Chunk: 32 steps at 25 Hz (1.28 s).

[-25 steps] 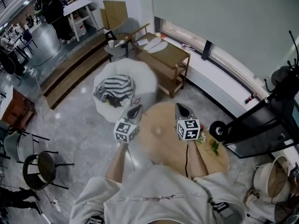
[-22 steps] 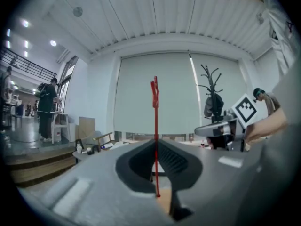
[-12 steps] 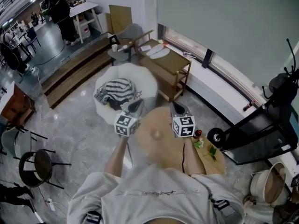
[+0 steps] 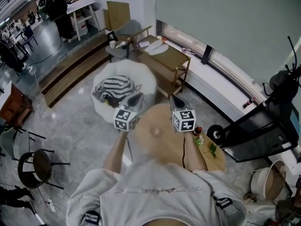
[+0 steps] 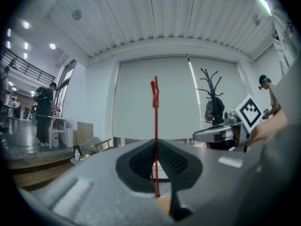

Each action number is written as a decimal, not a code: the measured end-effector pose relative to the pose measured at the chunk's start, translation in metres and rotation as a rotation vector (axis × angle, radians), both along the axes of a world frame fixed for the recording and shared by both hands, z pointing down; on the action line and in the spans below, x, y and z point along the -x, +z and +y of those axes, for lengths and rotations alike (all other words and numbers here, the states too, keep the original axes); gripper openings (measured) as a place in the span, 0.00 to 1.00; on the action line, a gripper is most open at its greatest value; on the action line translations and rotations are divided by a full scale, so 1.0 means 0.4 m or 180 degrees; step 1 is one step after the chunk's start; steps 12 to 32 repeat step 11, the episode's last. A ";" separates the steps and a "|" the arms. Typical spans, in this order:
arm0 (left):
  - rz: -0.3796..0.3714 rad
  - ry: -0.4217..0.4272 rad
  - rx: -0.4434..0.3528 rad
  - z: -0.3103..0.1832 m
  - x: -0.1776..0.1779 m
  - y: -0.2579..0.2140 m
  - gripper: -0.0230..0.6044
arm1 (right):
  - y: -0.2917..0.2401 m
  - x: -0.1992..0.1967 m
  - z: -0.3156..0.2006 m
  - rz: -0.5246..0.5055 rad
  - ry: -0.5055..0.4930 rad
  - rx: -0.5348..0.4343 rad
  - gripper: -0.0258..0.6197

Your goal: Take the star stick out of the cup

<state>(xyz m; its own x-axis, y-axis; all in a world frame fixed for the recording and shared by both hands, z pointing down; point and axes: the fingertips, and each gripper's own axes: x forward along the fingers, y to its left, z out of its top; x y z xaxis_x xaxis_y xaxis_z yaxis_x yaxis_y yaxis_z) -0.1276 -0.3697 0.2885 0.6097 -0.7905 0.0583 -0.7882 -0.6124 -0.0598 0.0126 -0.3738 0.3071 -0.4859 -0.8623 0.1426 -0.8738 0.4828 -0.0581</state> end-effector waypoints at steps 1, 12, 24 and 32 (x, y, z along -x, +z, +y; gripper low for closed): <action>0.0002 0.0009 -0.0006 0.000 0.000 0.002 0.04 | 0.000 0.002 0.001 -0.0003 -0.0005 -0.0011 0.04; -0.0114 0.0050 0.0017 -0.016 -0.019 0.018 0.04 | 0.026 0.008 -0.005 -0.0005 -0.0026 0.0027 0.04; -0.0114 0.0050 0.0017 -0.016 -0.019 0.018 0.04 | 0.026 0.008 -0.005 -0.0005 -0.0026 0.0027 0.04; -0.0114 0.0050 0.0017 -0.016 -0.019 0.018 0.04 | 0.026 0.008 -0.005 -0.0005 -0.0026 0.0027 0.04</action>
